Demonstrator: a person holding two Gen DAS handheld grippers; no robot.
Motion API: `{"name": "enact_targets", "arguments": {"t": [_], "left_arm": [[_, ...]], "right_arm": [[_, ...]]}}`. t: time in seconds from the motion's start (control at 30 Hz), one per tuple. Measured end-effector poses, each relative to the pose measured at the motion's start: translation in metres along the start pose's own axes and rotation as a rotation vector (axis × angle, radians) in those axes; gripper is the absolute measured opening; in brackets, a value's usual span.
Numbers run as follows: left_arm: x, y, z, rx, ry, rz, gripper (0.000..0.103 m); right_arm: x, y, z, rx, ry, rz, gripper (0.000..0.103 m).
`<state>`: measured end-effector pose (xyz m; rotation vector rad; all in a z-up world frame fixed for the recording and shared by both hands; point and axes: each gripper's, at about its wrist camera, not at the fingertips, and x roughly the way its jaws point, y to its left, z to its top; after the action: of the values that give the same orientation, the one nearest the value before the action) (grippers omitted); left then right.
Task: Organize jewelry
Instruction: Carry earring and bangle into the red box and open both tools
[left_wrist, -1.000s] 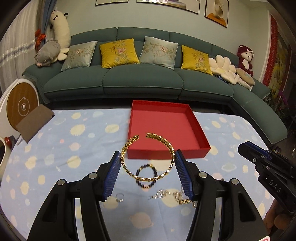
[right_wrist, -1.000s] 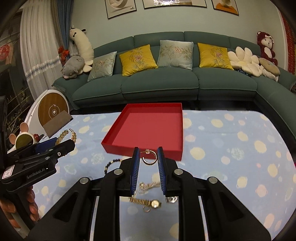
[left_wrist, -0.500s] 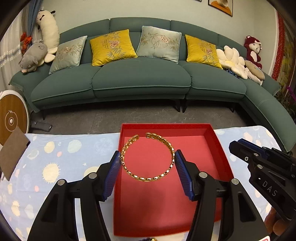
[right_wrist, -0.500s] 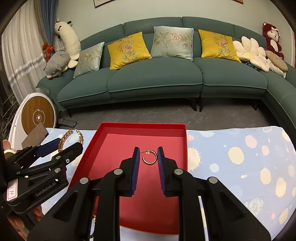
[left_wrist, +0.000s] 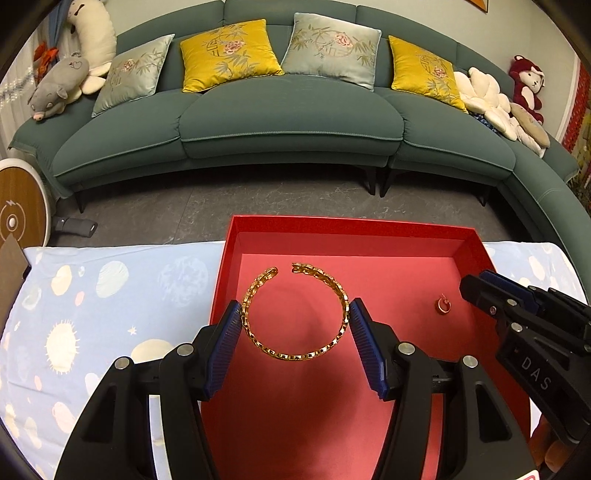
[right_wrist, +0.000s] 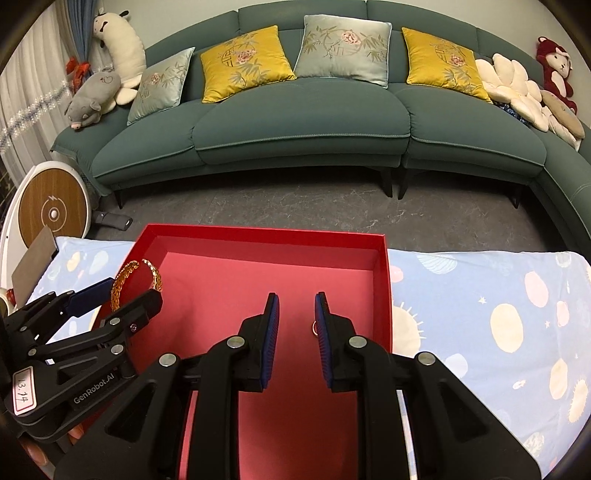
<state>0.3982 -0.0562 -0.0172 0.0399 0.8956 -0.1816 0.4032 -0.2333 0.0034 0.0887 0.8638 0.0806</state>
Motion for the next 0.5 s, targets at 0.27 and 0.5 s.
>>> {"name": "enact_targets", "arguments": {"t": [0.27,0.5], "left_arm": [[-0.025,0.011,0.002,-0.033,-0.053,0.006,0.068],[-0.127,0.026,-0.013,-0.033,-0.181,-0.006,0.069]], "right_arm": [[-0.033,-0.013,-0.006,0.037,-0.085,-0.015,0.053],[-0.139,-0.029,-0.023,0.044,-0.230,-0.011,0.055]]}}
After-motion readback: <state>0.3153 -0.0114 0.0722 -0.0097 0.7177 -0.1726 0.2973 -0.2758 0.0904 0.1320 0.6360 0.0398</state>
